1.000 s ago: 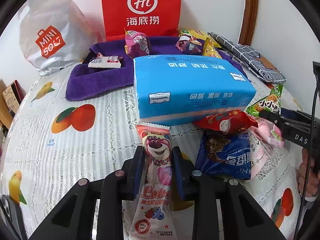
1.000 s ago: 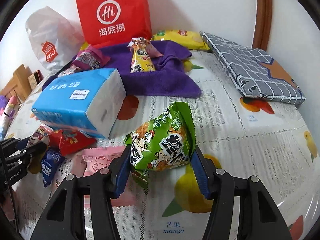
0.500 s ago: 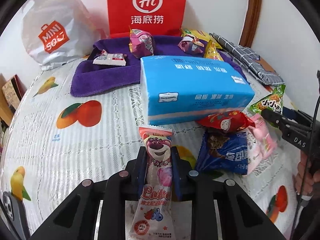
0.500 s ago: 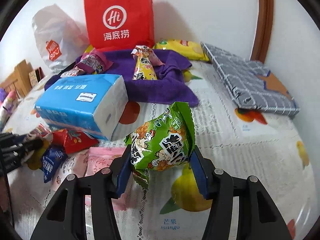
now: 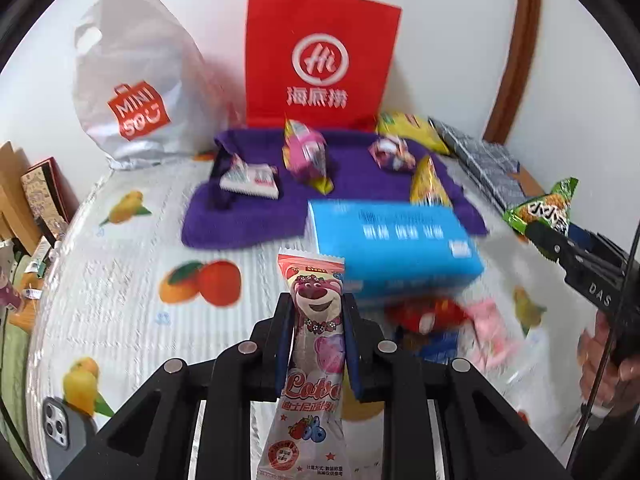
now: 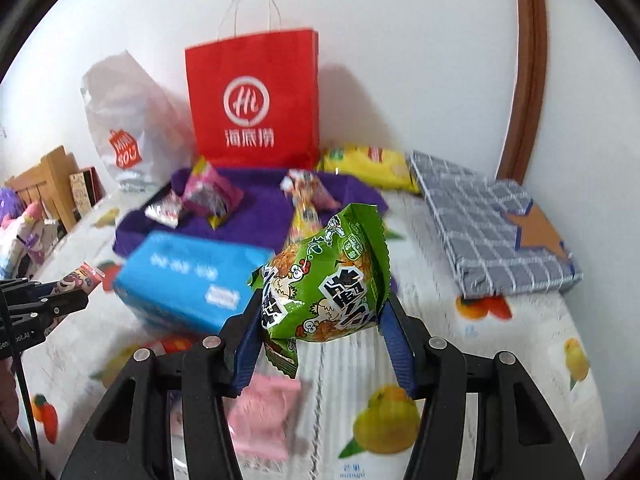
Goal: Organize snacks
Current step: 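Carry the green bag and pink bear-print stick over the purple towel with both tools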
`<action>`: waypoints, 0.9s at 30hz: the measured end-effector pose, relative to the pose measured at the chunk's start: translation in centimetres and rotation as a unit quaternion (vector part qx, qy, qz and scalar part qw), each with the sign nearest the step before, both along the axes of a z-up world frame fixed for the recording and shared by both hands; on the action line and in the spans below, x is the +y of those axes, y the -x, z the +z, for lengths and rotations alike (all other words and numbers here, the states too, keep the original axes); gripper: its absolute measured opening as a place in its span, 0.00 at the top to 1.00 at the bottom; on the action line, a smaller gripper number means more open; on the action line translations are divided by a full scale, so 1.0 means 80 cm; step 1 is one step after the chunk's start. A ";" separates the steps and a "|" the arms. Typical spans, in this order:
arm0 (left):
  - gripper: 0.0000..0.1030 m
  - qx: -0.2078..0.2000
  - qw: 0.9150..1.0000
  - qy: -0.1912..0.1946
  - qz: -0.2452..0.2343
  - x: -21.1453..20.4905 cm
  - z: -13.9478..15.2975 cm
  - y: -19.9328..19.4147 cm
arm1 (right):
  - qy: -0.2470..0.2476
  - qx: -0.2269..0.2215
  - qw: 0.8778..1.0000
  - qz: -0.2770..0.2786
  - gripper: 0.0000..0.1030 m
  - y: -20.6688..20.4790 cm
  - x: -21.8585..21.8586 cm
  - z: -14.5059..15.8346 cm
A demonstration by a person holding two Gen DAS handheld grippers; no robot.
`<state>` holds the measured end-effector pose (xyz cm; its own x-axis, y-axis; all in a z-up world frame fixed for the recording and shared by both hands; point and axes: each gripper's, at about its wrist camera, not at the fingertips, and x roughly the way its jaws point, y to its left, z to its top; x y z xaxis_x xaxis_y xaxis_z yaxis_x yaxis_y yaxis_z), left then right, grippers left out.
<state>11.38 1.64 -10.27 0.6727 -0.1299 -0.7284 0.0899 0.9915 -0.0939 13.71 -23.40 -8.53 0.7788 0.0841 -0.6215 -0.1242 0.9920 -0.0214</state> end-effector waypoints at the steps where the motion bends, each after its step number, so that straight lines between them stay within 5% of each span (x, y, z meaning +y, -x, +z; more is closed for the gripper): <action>1: 0.78 -0.005 1.000 0.001 0.004 0.001 0.006 -0.003 | 0.000 -0.003 1.000 0.001 0.46 -0.003 0.003 0.005; 27: 0.78 -0.066 0.995 0.030 0.061 0.055 0.059 -0.137 | -0.053 -0.025 0.997 0.043 0.46 -0.143 0.071 0.049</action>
